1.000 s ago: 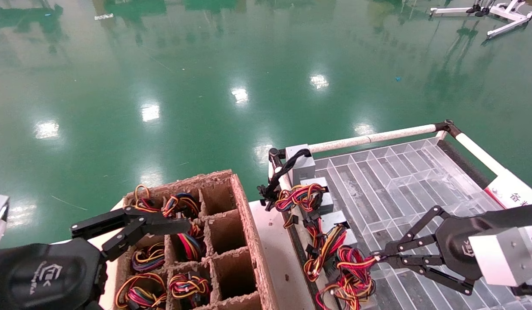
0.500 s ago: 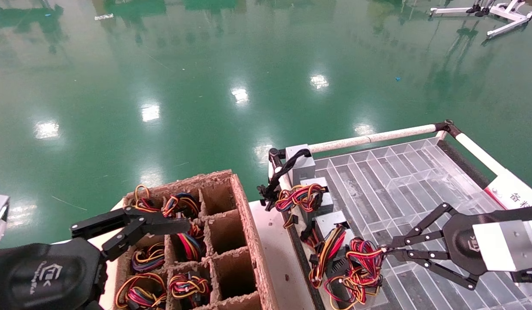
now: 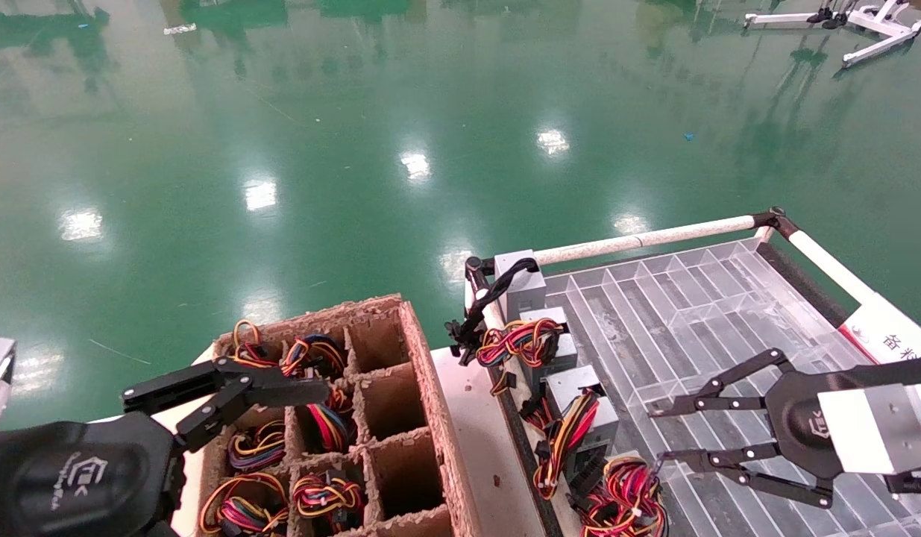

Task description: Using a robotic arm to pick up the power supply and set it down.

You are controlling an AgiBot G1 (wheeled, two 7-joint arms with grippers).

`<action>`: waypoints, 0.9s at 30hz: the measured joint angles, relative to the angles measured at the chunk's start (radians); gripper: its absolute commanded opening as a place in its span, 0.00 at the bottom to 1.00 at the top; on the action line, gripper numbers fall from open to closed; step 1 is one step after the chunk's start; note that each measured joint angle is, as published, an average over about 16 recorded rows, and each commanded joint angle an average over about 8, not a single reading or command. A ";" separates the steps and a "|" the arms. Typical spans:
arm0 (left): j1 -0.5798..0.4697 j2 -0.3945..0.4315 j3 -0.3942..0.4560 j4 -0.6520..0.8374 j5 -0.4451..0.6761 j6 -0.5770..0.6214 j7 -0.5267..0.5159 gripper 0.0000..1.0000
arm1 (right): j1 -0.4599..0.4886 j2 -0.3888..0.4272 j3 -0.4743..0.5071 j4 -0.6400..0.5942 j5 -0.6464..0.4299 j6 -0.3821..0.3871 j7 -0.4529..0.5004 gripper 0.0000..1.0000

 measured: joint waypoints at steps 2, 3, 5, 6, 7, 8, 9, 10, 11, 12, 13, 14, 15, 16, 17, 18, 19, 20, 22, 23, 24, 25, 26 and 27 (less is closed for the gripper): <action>0.000 0.000 0.000 0.000 0.000 0.000 0.000 1.00 | -0.002 0.005 0.003 0.009 0.011 0.001 0.006 1.00; 0.000 0.000 0.000 0.000 0.000 0.000 0.000 1.00 | -0.003 0.009 0.005 0.013 0.018 0.001 0.009 1.00; 0.000 0.000 0.000 0.000 0.000 0.000 0.000 1.00 | -0.005 0.016 0.009 0.022 0.037 0.002 0.020 1.00; 0.000 0.000 0.000 0.000 0.000 0.000 0.000 1.00 | -0.007 0.020 0.011 0.027 0.048 0.002 0.026 1.00; 0.000 0.000 0.000 0.000 0.000 0.000 0.000 1.00 | -0.009 0.025 0.014 0.031 0.060 0.002 0.033 1.00; 0.000 0.000 0.000 0.000 0.000 0.000 0.000 1.00 | -0.011 0.030 0.017 0.036 0.073 0.001 0.041 1.00; 0.000 0.000 0.000 0.001 0.000 0.000 0.000 1.00 | -0.013 0.035 0.019 0.041 0.088 0.001 0.050 1.00; 0.000 0.000 0.000 0.001 0.000 0.000 0.000 1.00 | -0.016 0.040 0.022 0.046 0.103 0.000 0.059 1.00; 0.000 0.000 0.001 0.001 0.000 0.000 0.000 1.00 | -0.018 0.045 0.025 0.050 0.117 -0.001 0.067 1.00; 0.000 0.000 0.001 0.001 0.000 0.000 0.000 1.00 | -0.021 0.049 0.028 0.053 0.130 -0.001 0.075 1.00; 0.000 0.000 0.001 0.001 0.000 0.000 0.000 1.00 | -0.024 0.053 0.030 0.056 0.143 -0.002 0.083 1.00; 0.000 0.000 0.001 0.001 0.000 0.000 0.000 1.00 | -0.027 0.057 0.033 0.058 0.156 -0.002 0.090 1.00; 0.000 0.000 0.001 0.001 0.000 0.000 0.000 1.00 | -0.030 0.061 0.036 0.060 0.169 -0.003 0.098 1.00; 0.000 0.000 0.001 0.001 0.000 0.000 0.001 1.00 | -0.034 0.064 0.041 0.063 0.180 -0.003 0.106 1.00; 0.000 0.000 0.001 0.001 0.000 0.000 0.001 1.00 | -0.039 0.067 0.046 0.065 0.189 -0.004 0.114 1.00; 0.000 0.000 0.001 0.001 0.000 0.000 0.001 1.00 | -0.044 0.070 0.053 0.069 0.198 -0.004 0.124 1.00; 0.000 0.000 0.001 0.001 0.000 0.000 0.001 1.00 | -0.051 0.072 0.062 0.073 0.204 -0.004 0.134 1.00; -0.001 0.000 0.001 0.001 0.000 0.000 0.001 1.00 | -0.058 0.074 0.071 0.078 0.209 -0.004 0.143 1.00; -0.001 0.000 0.001 0.001 -0.001 0.000 0.001 1.00 | -0.074 0.076 0.095 0.089 0.213 -0.003 0.163 1.00; -0.001 0.000 0.001 0.001 -0.001 0.000 0.001 1.00 | -0.084 0.077 0.108 0.095 0.212 -0.002 0.173 1.00; -0.001 0.000 0.001 0.001 -0.001 0.000 0.001 1.00 | -0.094 0.077 0.123 0.102 0.210 -0.001 0.183 1.00; -0.001 0.000 0.001 0.001 -0.001 0.000 0.001 1.00 | -0.104 0.077 0.140 0.110 0.206 0.000 0.194 1.00; -0.001 0.000 0.001 0.001 -0.001 0.000 0.001 1.00 | -0.115 0.076 0.158 0.119 0.201 0.001 0.205 1.00; -0.001 0.000 0.001 0.002 -0.001 0.000 0.001 1.00 | -0.127 0.076 0.177 0.128 0.194 0.002 0.217 1.00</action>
